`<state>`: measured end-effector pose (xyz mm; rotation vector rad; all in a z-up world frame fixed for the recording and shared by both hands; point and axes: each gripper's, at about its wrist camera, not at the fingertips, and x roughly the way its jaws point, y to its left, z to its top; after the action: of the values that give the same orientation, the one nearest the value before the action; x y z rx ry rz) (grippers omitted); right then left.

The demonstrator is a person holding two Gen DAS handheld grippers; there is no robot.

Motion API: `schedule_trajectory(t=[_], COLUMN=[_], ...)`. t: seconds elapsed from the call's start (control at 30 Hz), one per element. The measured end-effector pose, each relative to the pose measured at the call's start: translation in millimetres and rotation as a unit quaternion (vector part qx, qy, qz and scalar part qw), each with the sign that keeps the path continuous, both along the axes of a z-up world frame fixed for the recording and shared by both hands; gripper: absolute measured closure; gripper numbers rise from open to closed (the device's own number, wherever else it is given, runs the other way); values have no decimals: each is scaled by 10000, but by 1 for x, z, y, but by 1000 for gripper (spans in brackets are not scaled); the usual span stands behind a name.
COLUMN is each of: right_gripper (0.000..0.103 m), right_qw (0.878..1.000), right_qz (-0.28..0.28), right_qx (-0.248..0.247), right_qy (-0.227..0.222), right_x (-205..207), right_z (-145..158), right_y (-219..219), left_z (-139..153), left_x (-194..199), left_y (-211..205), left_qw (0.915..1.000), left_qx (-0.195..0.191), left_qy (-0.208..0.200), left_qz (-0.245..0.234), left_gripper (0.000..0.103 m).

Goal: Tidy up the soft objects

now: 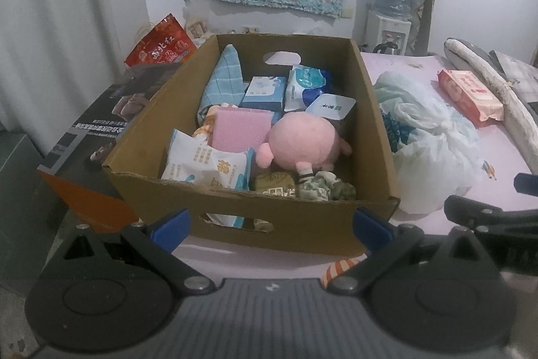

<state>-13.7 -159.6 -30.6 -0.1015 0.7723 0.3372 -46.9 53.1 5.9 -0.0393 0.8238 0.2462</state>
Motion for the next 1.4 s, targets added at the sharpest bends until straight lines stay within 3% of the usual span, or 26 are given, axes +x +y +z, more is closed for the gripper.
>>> schedule_trajectory(t=[1.4], right_gripper=[1], right_qw=[10000], right_qz=[12], right_qx=[-53], right_qy=[51], right_x=[5], right_z=[-6], right_y=[-2], left_z=[-3], left_x=[-2], left_y=[3], left_qw=[9999], left_qx=[62], left_qy=[95], left_qz=[-18], left_gripper=[0])
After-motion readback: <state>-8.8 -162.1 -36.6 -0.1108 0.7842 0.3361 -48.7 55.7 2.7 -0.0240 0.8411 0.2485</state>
